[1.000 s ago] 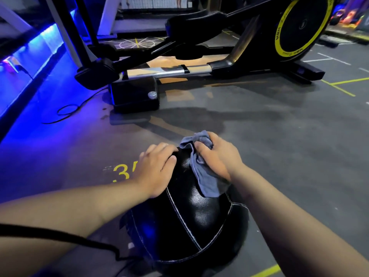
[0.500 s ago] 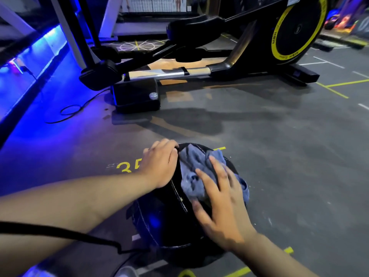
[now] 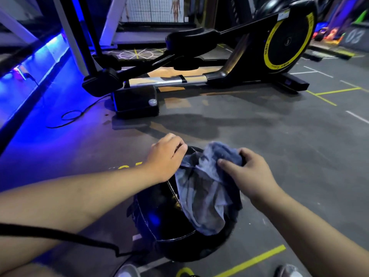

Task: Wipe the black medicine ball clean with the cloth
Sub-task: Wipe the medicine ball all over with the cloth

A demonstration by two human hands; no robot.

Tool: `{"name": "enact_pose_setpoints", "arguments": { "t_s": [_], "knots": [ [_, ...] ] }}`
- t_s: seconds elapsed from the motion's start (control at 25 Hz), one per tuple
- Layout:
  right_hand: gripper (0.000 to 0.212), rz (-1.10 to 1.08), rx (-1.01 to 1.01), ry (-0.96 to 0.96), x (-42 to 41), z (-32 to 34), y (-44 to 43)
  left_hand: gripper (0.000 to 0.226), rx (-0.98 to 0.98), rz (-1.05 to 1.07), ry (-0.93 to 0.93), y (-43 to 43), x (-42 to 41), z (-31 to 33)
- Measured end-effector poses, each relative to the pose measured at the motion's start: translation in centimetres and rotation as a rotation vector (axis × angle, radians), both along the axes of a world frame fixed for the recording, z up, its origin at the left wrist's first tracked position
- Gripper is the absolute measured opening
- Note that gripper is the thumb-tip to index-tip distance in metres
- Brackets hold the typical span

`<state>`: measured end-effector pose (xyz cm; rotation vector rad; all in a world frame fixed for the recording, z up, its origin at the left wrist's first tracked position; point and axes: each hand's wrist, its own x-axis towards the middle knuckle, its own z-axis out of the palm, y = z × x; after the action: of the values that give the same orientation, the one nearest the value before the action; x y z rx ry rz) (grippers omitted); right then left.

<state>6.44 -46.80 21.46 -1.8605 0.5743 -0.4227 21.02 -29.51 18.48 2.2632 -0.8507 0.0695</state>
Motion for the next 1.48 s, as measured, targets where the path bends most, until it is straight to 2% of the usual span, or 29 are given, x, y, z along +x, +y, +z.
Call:
{"name": "enact_pose_setpoints", "arguments": {
  "t_s": [0.04,0.12,0.2,0.32,0.4,0.52,0.64,0.72,0.88,1.0,1.12,1.24,1.32,1.4,1.44,1.48],
  "knots": [
    [0.012,-0.025,0.132,-0.013,0.5,0.7,-0.3,0.039,-0.046,-0.062,0.068,-0.1,-0.3,0.9],
    [0.013,-0.039,0.334,-0.035,1.5,2.1,-0.5,0.049,-0.015,-0.224,0.193,-0.4,-0.6,2.8],
    [0.015,-0.022,0.444,-0.044,2.5,3.2,-0.3,0.059,0.011,-0.316,0.345,-0.6,-1.1,4.1],
    [0.017,-0.013,0.604,-0.105,3.7,4.5,0.6,0.040,-0.137,-0.345,0.505,-0.7,-1.4,4.5],
    [0.012,-0.016,0.655,-0.128,4.1,4.7,0.9,0.030,-0.202,-0.311,0.528,-0.3,-0.5,4.5],
    [0.013,0.000,0.491,-0.058,4.3,4.2,0.8,0.020,-0.215,-0.208,0.525,1.3,1.4,4.9],
    [0.038,-0.020,0.066,-0.016,4.2,3.9,0.4,0.023,-0.145,-0.086,0.461,2.9,3.0,5.8],
    [0.045,-0.017,-0.093,-0.028,4.4,4.4,0.3,0.021,-0.141,-0.087,0.461,3.6,3.6,6.5],
    [0.035,-0.039,-0.097,-0.090,5.5,5.1,-0.2,0.016,-0.121,-0.129,0.419,4.5,4.5,8.2],
    [0.027,-0.045,-0.139,-0.053,5.8,5.1,-1.0,0.022,-0.034,-0.080,0.218,4.7,5.7,8.6],
    [0.018,-0.039,-0.231,0.051,6.0,4.0,-2.0,0.022,0.143,-0.025,0.038,4.7,6.1,8.2],
    [0.013,0.037,-0.128,0.113,5.8,2.3,-2.4,0.025,0.375,-0.034,-0.050,4.9,5.9,6.9],
    [0.014,0.013,-0.130,0.027,5.7,2.1,-2.3,0.024,0.387,0.020,-0.182,4.8,5.9,6.6],
    [0.014,-0.069,-0.290,-0.140,5.1,2.7,-1.9,0.026,0.426,0.097,-0.334,4.7,5.8,6.9],
    [0.015,-0.033,-0.408,-0.213,4.5,2.9,-1.5,0.024,0.543,0.090,-0.352,4.8,5.7,7.1],
    [0.015,0.091,-0.529,-0.250,3.9,2.7,-1.3,0.020,0.725,0.030,-0.303,5.0,5.5,7.3]
  ]
}}
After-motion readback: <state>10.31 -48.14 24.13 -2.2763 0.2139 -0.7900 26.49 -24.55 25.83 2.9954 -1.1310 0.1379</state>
